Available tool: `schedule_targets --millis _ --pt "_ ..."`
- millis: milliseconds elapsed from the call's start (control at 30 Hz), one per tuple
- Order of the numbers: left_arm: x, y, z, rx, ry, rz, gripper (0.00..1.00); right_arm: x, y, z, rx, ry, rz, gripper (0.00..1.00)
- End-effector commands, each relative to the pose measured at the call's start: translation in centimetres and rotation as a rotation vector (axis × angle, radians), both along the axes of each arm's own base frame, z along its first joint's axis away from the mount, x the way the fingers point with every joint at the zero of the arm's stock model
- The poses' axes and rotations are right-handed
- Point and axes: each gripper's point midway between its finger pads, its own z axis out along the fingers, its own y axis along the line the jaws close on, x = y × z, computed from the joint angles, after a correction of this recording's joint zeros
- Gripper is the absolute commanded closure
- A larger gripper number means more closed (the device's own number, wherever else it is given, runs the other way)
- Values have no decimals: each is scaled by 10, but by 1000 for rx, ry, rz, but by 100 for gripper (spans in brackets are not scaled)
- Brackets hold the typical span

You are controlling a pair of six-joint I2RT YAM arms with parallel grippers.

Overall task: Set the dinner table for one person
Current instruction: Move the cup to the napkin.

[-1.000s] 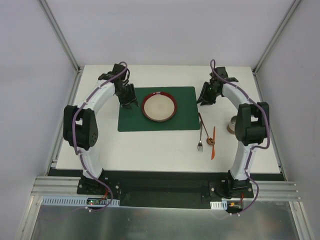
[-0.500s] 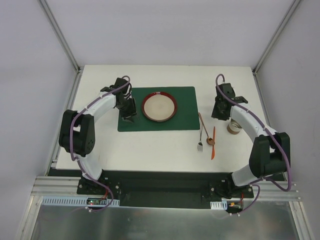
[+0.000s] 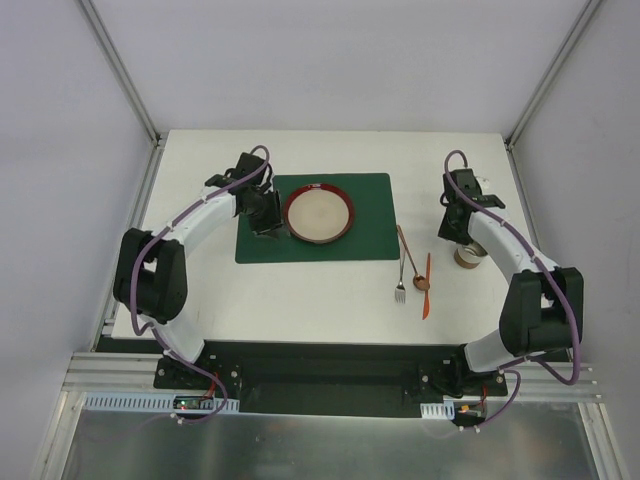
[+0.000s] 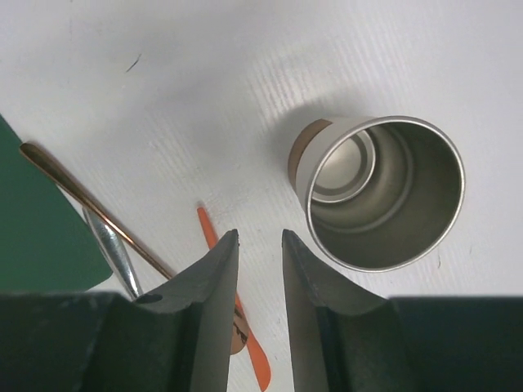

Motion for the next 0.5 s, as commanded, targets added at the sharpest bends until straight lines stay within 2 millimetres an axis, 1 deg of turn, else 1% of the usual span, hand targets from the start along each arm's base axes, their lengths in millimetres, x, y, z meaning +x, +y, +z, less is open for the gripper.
schedule_targets --millis 0,167,267,467 --pt "3 -4 32 -34 -107 -9 65 -9 -22 18 -80 -40 -79 68" --pt "3 -7 28 -46 -95 -22 66 -9 -32 21 -114 -38 -100 67" --pt "2 -8 28 -52 -92 -32 66 -11 -37 17 -107 -24 -121 66" --pt "1 -8 30 -54 -99 -34 67 -14 -41 10 -105 -2 -138 66"
